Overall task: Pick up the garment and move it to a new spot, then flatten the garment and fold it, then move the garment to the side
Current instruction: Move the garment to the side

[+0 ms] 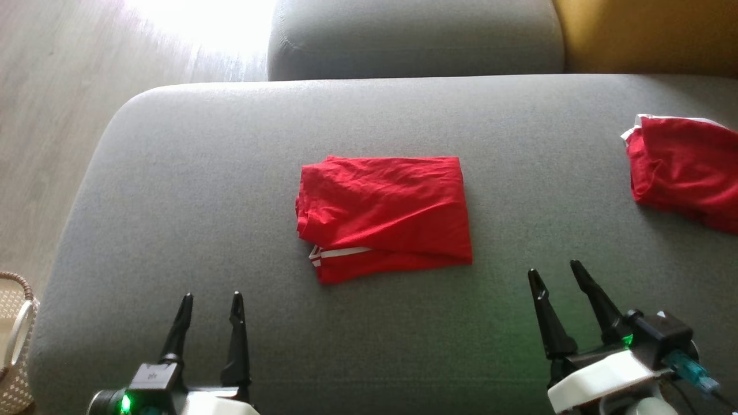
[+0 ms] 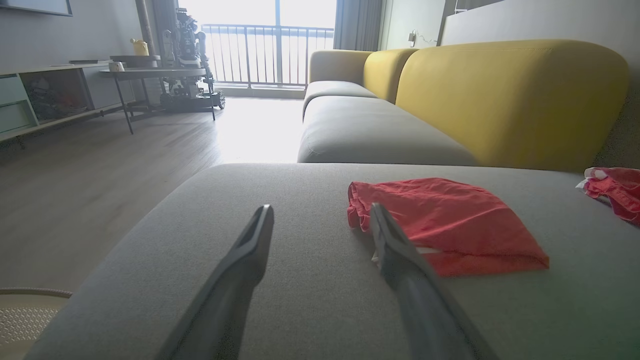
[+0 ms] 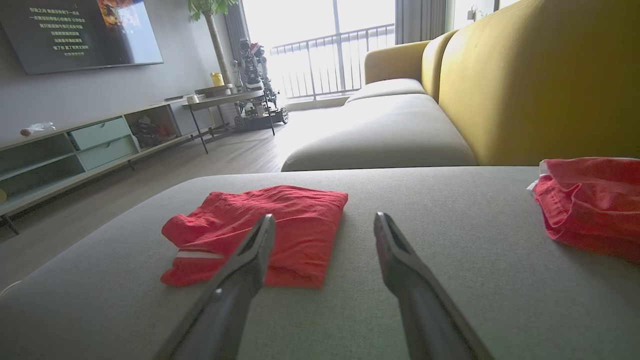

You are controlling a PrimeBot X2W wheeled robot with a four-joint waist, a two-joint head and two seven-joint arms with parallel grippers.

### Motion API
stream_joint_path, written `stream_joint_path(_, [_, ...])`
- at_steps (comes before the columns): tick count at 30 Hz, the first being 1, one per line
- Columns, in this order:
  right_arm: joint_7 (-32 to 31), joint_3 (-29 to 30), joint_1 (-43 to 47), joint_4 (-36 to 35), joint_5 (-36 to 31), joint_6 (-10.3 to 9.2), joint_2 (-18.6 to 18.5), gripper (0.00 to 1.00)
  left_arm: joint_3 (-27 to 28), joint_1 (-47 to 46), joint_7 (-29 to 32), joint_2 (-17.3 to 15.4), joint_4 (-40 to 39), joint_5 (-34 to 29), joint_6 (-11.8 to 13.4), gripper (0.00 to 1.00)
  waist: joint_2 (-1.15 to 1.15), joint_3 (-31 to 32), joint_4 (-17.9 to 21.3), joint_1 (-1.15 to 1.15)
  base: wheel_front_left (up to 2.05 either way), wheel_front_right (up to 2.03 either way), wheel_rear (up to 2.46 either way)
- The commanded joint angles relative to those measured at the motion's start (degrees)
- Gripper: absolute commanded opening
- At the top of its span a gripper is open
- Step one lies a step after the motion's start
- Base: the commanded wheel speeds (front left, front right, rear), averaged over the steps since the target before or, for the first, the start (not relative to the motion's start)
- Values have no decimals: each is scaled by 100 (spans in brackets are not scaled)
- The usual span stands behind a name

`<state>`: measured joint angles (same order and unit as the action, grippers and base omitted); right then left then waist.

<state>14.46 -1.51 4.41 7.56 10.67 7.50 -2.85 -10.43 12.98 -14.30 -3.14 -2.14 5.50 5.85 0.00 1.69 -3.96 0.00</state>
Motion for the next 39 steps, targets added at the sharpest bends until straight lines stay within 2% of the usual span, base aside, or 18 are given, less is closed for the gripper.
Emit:
stream_joint_path(1, [53,-165,-137,-163,30,-1,-3,100,143,-123,-70,25,-173,-70,9,100,0,-9,-19,0,0,0,0])
stream_joint_path(6, [53,-183,-251,117,235,-1,-3,100,25,-121,-70,26,-79,33,-81,100,0,-38,-116,0,0,0,0])
stream_joint_path(13, [53,-226,-673,776,1334,-1,-3,100,-129,-162,-70,26,-38,7,-52,100,0,-143,-315,0,0,0,0])
stream_joint_path(19, [53,-291,-1536,1676,2281,-1,-3,100,-276,-309,-70,26,-32,-87,-24,100,0,-425,-573,0,0,0,0])
stream_joint_path(20, [22,-354,-1868,2119,2591,-1,-3,100,-322,-375,-70,26,-14,-113,-20,100,0,-510,-664,0,0,0,0])
stream_joint_path(24, [-363,-449,-2509,2809,3293,-1,-8,100,-443,-477,-70,26,32,-137,-13,100,0,-648,-834,0,0,0,0])
stream_joint_path(32, [-632,-464,-3343,3672,3681,-1,-385,100,-643,-661,-70,26,91,-102,29,100,0,-900,-1103,0,0,0,0])
stream_joint_path(39, [-826,-634,-3727,4322,3789,-1,-500,100,-811,-782,-70,26,99,-82,45,100,0,-1066,-1210,0,0,0,0])
